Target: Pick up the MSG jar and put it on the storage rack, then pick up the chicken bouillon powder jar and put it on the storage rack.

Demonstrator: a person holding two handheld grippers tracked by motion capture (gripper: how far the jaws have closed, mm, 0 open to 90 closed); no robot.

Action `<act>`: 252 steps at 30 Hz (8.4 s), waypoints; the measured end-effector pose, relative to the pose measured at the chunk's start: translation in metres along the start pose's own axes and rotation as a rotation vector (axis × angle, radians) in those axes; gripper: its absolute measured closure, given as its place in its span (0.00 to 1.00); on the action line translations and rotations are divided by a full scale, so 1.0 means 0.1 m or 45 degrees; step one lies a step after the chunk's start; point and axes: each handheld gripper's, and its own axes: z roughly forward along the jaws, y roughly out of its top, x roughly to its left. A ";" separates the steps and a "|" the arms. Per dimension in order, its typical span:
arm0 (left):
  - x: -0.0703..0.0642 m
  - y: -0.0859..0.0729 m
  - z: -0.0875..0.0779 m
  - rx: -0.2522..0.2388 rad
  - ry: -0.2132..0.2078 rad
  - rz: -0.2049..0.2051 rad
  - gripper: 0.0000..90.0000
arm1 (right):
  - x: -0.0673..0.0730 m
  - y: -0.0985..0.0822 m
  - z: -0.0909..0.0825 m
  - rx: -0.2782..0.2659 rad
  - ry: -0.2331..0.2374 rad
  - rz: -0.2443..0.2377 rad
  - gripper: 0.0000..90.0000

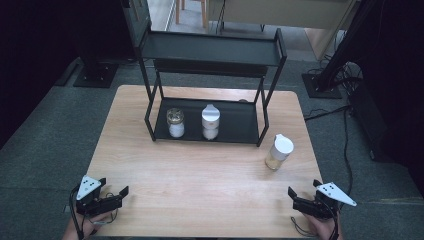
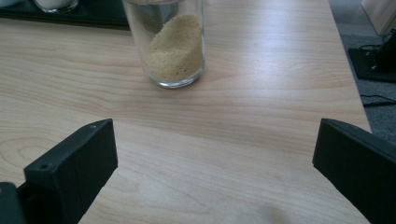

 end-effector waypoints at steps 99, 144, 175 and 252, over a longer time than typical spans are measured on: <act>0.00 0.00 -0.01 -0.007 -0.004 -0.002 0.10 | 0.34 0.77 0.56 0.014 0.051 -0.122 0.08; 0.00 0.00 -0.01 -0.005 -0.013 0.001 0.10 | 0.56 1.01 0.74 0.025 0.025 -0.164 0.34; 0.00 -0.01 -0.02 -0.008 -0.027 0.015 0.10 | 1.18 1.30 1.01 0.009 0.110 -0.192 0.34; 0.01 -0.01 -0.02 -0.018 -0.064 0.005 0.10 | 1.41 1.98 1.88 0.039 0.032 -0.086 0.34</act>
